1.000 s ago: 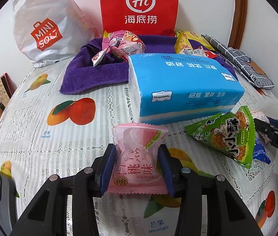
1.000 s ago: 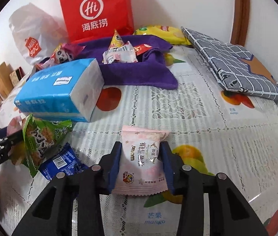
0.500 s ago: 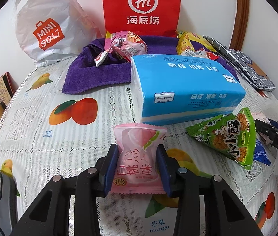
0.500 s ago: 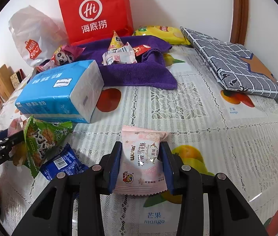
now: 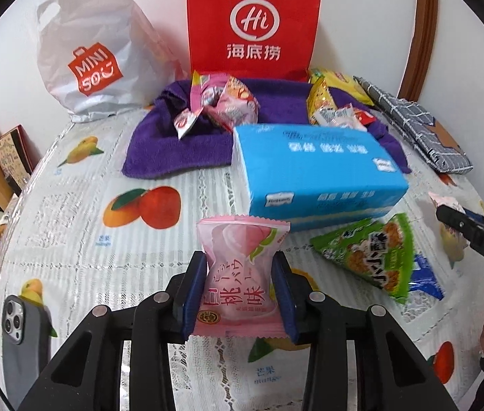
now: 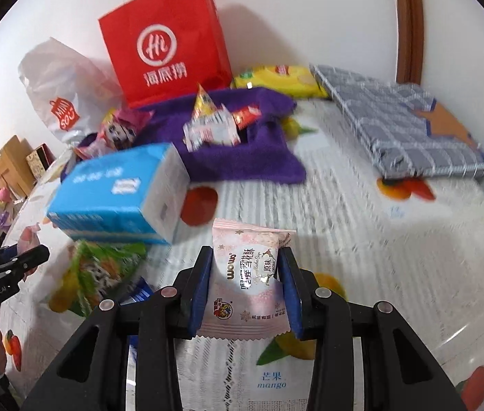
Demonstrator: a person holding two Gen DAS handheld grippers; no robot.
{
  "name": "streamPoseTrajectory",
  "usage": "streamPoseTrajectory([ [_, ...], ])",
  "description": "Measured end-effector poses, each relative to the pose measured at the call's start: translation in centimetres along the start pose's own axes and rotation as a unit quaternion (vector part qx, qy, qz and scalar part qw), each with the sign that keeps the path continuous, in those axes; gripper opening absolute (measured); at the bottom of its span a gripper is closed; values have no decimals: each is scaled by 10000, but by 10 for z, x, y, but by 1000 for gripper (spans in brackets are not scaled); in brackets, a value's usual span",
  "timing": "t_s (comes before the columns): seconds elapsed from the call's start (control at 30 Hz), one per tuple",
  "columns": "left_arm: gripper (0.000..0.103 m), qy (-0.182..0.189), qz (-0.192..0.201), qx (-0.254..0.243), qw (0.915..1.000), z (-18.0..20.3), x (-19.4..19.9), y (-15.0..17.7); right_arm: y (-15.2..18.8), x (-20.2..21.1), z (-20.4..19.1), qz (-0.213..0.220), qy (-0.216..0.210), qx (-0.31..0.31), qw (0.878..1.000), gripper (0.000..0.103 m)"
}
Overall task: Organize snacks
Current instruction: 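Carry the pink-white packet and pink peach bag over the purple towel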
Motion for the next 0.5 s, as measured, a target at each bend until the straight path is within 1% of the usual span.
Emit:
streamPoseTrajectory([
  [0.13, 37, -23, 78, -31, 10000, 3, 13, -7, -12, 16, -10, 167, -60, 109, 9998, 39],
  [0.3, 37, 127, 144, 39, 9998, 4, 29, -21, -28, 37, -27, 458, -90, 316, 9984, 39],
  [0.4, 37, 108, 158, 38, 9998, 5, 37, -32, -40, 45, -35, 547, -95, 360, 9978, 39],
  [0.5, 37, 69, 278, 48, 9996, 3, 48, -46, -51, 52, -43, 652, -109, 375, 9971, 39],
])
Point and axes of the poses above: each gripper's, at about its wrist camera, not at the fingertips, and x roughly against the way its jaws point, z to its right, y to its underside, the point moved 1 cm from there along -x, roughly the way its jaws point, and after that the axes turned 8 degrees about -x, right-handed, at the moved point
